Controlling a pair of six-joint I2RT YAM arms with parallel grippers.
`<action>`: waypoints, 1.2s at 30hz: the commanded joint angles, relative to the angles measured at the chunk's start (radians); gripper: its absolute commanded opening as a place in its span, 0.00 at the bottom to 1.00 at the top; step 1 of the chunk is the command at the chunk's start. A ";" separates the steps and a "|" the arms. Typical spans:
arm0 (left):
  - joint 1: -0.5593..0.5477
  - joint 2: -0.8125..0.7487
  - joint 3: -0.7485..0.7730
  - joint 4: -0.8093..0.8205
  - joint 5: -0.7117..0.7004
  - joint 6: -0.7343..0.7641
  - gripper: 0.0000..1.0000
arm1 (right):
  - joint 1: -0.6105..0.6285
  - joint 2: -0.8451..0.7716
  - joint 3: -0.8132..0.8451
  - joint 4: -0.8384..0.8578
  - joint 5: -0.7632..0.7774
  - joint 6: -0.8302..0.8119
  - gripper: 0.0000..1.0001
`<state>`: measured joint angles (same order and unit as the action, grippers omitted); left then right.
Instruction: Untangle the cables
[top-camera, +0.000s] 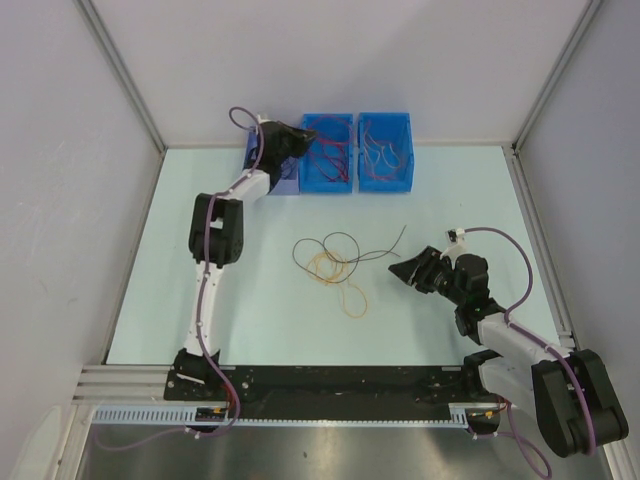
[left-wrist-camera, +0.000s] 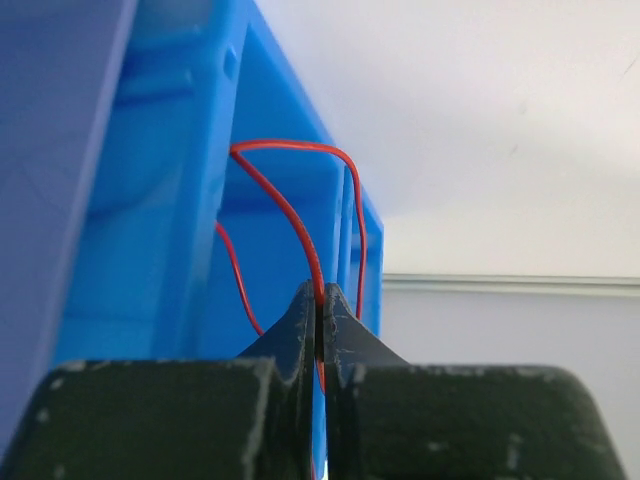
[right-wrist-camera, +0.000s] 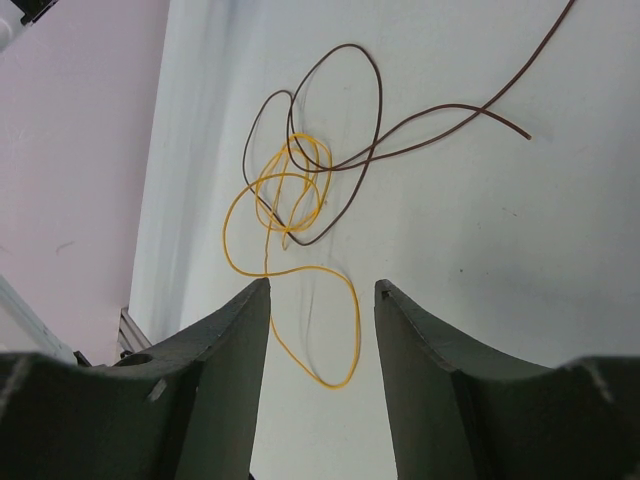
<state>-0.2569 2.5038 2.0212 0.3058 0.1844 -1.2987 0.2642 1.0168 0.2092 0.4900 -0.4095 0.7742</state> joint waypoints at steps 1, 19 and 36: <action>0.013 -0.086 -0.012 0.062 0.020 0.007 0.00 | -0.003 -0.009 -0.010 0.042 -0.006 0.000 0.50; -0.054 -0.146 0.105 -0.223 -0.244 0.482 0.00 | -0.005 0.000 -0.007 0.045 -0.008 0.002 0.50; -0.127 -0.215 0.215 -0.367 -0.223 0.673 0.71 | -0.005 0.000 -0.007 0.045 -0.008 0.002 0.50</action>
<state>-0.3901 2.4138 2.1891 0.0029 -0.0208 -0.7044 0.2642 1.0172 0.2092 0.4919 -0.4095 0.7776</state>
